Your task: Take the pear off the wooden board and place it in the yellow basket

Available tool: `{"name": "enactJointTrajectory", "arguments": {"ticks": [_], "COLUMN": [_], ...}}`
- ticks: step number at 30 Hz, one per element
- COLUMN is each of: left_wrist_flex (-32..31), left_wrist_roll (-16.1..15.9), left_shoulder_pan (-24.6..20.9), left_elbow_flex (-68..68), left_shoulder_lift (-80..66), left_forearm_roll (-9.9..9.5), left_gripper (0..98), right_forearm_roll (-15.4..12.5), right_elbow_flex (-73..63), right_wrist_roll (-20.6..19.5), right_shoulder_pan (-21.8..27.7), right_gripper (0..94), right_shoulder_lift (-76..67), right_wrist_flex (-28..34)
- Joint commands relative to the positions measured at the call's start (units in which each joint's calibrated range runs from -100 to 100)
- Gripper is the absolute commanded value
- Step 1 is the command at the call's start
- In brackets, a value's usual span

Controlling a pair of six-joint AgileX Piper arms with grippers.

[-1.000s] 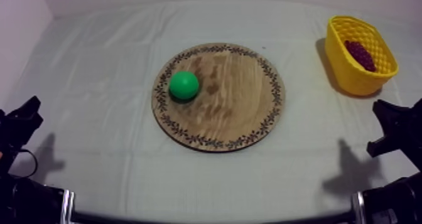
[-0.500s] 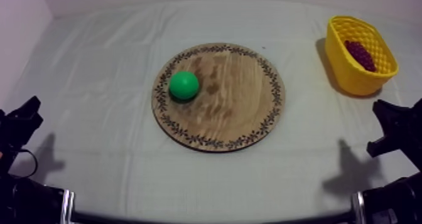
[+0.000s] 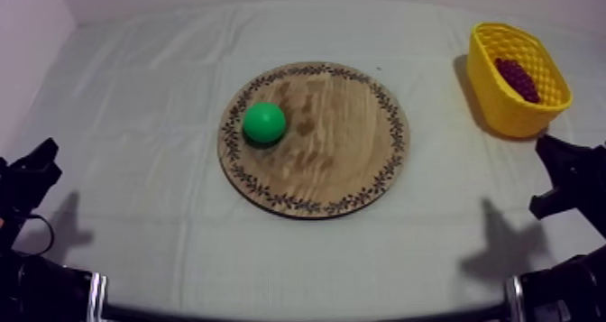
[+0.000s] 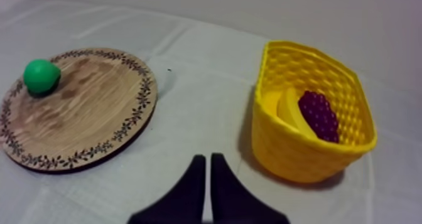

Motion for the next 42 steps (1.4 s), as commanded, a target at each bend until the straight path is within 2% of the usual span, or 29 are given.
{"name": "enactJointTrajectory", "arguments": {"ticks": [1,6,14,19,23,33,42], "left_wrist_flex": [0.0,0.0,0.0,0.0,0.0,0.0,0.0], "left_wrist_roll": [0.0,0.0,0.0,0.0,0.0,0.0,0.0], "left_shoulder_pan": [0.0,0.0,0.0,0.0,0.0,0.0,0.0], "left_elbow_flex": [0.0,0.0,0.0,0.0,0.0,0.0,0.0], "left_shoulder_lift": [0.0,0.0,0.0,0.0,0.0,0.0,0.0], "left_forearm_roll": [-0.02,-0.02,-0.02,-0.02,-0.02,-0.02,-0.02], "left_gripper": [0.1,0.1,0.1,0.1,0.1,0.1,0.1], "right_forearm_roll": [0.2,0.1,-2.1,-2.2,-2.4,-3.0,-1.6], "right_elbow_flex": [-3.2,-14.5,-36.3,-52.2,-62.8,-79.9,-92.5], "right_wrist_roll": [2.3,2.6,4.4,5.0,7.1,12.8,14.2], "right_shoulder_pan": [-0.7,-2.7,-7.2,-10.5,-12.6,-15.3,-17.6], "right_gripper": [0.4,0.4,0.4,0.4,0.4,0.4,0.4], "right_shoulder_lift": [2.6,12.3,31.2,43.4,52.2,69.5,83.0], "right_wrist_flex": [0.3,2.9,8.5,16.1,21.7,30.5,40.1]}}
